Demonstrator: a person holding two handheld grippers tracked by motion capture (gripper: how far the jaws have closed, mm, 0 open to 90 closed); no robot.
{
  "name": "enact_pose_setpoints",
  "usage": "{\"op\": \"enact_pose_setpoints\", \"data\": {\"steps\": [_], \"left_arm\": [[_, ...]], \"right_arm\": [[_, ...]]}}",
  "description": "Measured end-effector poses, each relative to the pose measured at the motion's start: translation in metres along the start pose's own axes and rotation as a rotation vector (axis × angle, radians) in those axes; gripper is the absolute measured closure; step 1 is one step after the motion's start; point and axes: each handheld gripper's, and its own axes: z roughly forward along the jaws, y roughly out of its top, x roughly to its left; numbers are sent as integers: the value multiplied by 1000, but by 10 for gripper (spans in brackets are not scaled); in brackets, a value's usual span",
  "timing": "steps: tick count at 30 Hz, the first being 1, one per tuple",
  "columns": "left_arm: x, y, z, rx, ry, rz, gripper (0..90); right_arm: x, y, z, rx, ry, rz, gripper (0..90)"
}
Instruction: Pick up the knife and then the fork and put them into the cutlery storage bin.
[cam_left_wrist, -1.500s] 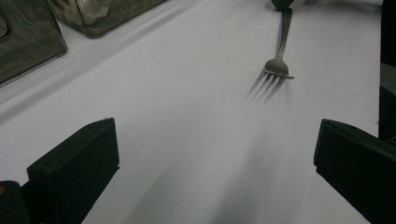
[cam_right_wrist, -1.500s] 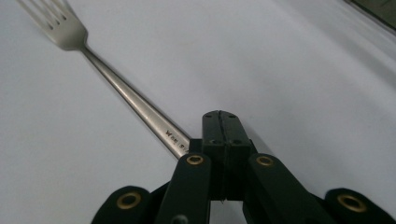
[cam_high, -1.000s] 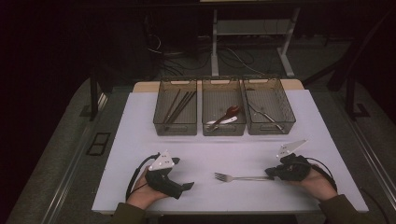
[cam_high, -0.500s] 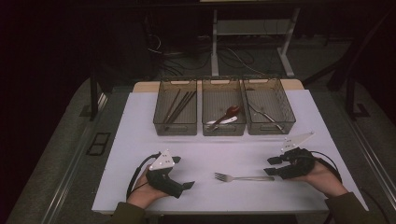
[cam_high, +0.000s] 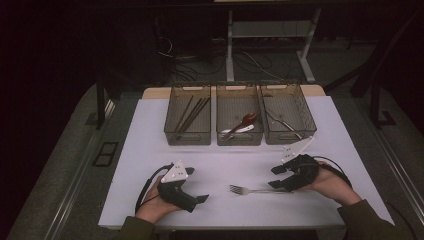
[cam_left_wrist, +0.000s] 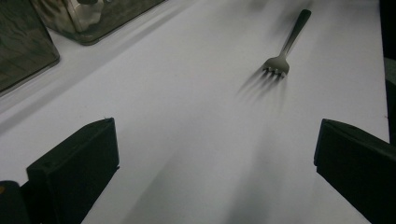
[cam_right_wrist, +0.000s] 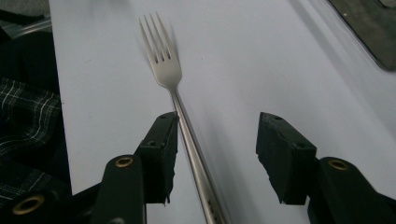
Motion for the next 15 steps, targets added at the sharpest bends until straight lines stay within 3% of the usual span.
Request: {"op": "enact_pose_setpoints", "data": {"steps": [8, 15], "left_arm": [[0, 1, 0, -4, 11, 17, 0], [-1, 1, 0, 0, 5, 11, 0]], "right_arm": [[7, 16, 17, 82, 36, -78, 494], [12, 26, 25, 174, 38, -165, 530]]}}
